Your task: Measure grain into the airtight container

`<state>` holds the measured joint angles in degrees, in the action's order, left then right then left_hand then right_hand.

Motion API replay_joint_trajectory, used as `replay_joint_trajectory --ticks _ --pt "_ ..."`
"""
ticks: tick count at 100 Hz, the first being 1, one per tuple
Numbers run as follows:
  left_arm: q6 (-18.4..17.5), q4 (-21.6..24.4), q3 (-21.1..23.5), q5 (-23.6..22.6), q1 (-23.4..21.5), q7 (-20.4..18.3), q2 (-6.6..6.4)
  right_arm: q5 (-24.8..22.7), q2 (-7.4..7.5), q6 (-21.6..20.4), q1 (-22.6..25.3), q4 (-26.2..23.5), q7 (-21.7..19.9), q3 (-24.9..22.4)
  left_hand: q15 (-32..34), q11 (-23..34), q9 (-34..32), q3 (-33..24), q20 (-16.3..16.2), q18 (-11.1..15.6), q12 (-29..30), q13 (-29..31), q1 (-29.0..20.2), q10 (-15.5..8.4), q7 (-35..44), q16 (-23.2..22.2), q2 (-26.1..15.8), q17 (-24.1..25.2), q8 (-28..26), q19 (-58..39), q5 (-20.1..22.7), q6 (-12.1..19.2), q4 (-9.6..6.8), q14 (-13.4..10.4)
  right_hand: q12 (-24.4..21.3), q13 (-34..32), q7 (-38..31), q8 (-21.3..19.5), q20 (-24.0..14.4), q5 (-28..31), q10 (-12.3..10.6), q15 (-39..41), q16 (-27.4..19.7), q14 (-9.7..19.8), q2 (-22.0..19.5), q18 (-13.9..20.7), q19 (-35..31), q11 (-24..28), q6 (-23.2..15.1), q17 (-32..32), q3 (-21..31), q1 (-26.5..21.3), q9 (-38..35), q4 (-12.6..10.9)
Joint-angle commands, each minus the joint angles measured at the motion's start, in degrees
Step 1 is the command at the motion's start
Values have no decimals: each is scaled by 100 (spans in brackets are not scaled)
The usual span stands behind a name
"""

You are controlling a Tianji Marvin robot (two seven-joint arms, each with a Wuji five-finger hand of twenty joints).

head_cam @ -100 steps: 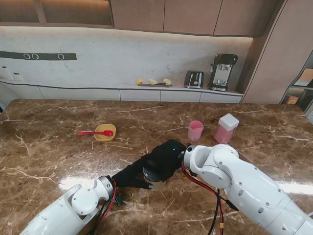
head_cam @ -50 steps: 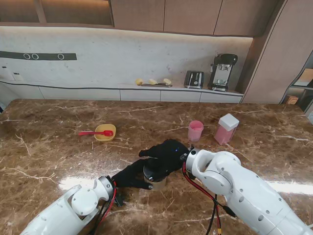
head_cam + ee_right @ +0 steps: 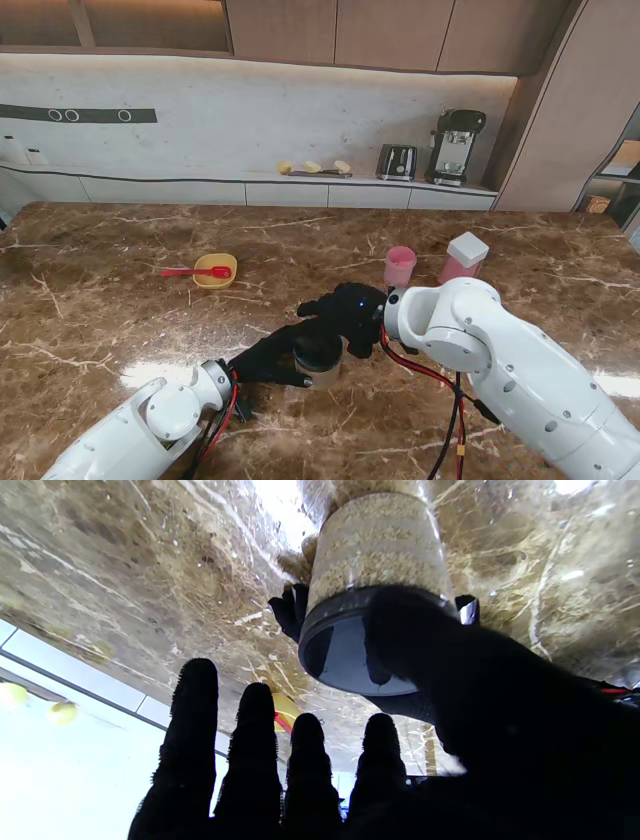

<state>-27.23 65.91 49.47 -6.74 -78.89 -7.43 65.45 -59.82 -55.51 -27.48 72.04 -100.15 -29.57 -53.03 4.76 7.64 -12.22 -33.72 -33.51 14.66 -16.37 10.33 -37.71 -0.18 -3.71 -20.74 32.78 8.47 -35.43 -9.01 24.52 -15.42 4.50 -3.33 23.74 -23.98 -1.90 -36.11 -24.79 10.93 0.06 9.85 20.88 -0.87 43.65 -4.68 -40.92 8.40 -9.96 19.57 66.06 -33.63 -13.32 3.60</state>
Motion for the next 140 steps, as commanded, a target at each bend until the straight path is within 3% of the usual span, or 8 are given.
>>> replay_joint_trajectory --ticks 1,25,37,62,82,105,122,140 --pt "95 -147 -67 -52 -114 -62 -25 17 -9 -57 -96 102 -19 36 93 47 -120 -325 -333 -2675 -41 124 -167 -193 3377 -105 -327 -517 20 -976 259 2995 -271 748 -75 166 123 -116 -153 -152 50 53 -140 -39 141 9 69 153 -170 127 397 -343 171 170" --pt "119 -123 -47 -68 -133 -55 -29 276 35 -144 -449 343 -154 492 95 51 -121 -319 -336 -2676 -42 126 -163 -194 3390 -106 -343 -519 8 -989 247 2990 -270 742 44 -315 -6 -268 -217 -32 -15 433 86 54 256 80 -274 647 -358 605 671 -609 135 242" --pt "124 -117 -39 -70 -139 -61 -32 209 28 -157 -480 445 -43 586 93 51 -118 -310 -336 -2674 -42 126 -166 -203 3391 -106 -347 -518 5 -994 242 2986 -270 738 197 -675 -83 -343 -253 -36 -115 686 278 197 299 137 -511 928 -272 871 628 -596 -68 278" --pt "122 -124 -55 -44 -130 -65 -26 -23 -22 -129 -468 620 414 677 90 49 -115 -304 -332 -2672 -38 118 -170 -199 3381 -105 -349 -513 8 -999 232 2964 -273 740 1221 -1399 -368 -532 -333 288 -471 1777 1095 433 15 208 -1191 1922 -233 1341 228 -220 -817 343" --pt "116 -125 -47 -47 -134 -59 -26 -127 -75 64 -382 755 801 720 93 116 -254 -301 -330 -2677 -65 126 -166 -148 3384 -105 -347 -515 6 -1005 245 2968 -276 743 1544 -1834 -532 -504 -538 646 -495 2299 1374 419 -654 208 -1866 2037 109 1573 -592 993 -1618 403" --pt "115 -125 -39 -50 -136 -67 -30 -45 -121 324 -249 814 1003 675 93 103 -136 -309 -325 -2687 -57 125 -165 -167 3368 -106 -344 -510 19 -1006 281 2926 -275 751 1640 -2402 -726 -340 -437 1038 -442 2776 1512 325 -1707 303 -2618 2039 893 1837 -2564 2099 -2497 116" --pt "115 -122 -30 -44 -147 -62 -28 -66 -151 434 -170 882 1228 642 94 156 -230 -308 -320 -2687 -65 125 -167 -150 3241 -106 -351 -508 139 -1004 384 2971 -272 751 1609 -2506 -723 -253 -392 947 -446 2837 1500 278 -1927 314 -2797 1974 1077 1899 -2828 2863 -2616 -21" --pt "124 -104 5 -69 -172 -61 -38 148 -174 429 -55 931 1286 497 92 161 -188 -299 -319 -2691 -59 125 -160 -161 3266 -104 -354 -512 165 -1006 405 2915 -273 753 906 -2045 -451 -36 -176 553 -371 1895 1077 124 -2056 189 -2302 1102 1107 1446 -2459 3641 -2106 -7"
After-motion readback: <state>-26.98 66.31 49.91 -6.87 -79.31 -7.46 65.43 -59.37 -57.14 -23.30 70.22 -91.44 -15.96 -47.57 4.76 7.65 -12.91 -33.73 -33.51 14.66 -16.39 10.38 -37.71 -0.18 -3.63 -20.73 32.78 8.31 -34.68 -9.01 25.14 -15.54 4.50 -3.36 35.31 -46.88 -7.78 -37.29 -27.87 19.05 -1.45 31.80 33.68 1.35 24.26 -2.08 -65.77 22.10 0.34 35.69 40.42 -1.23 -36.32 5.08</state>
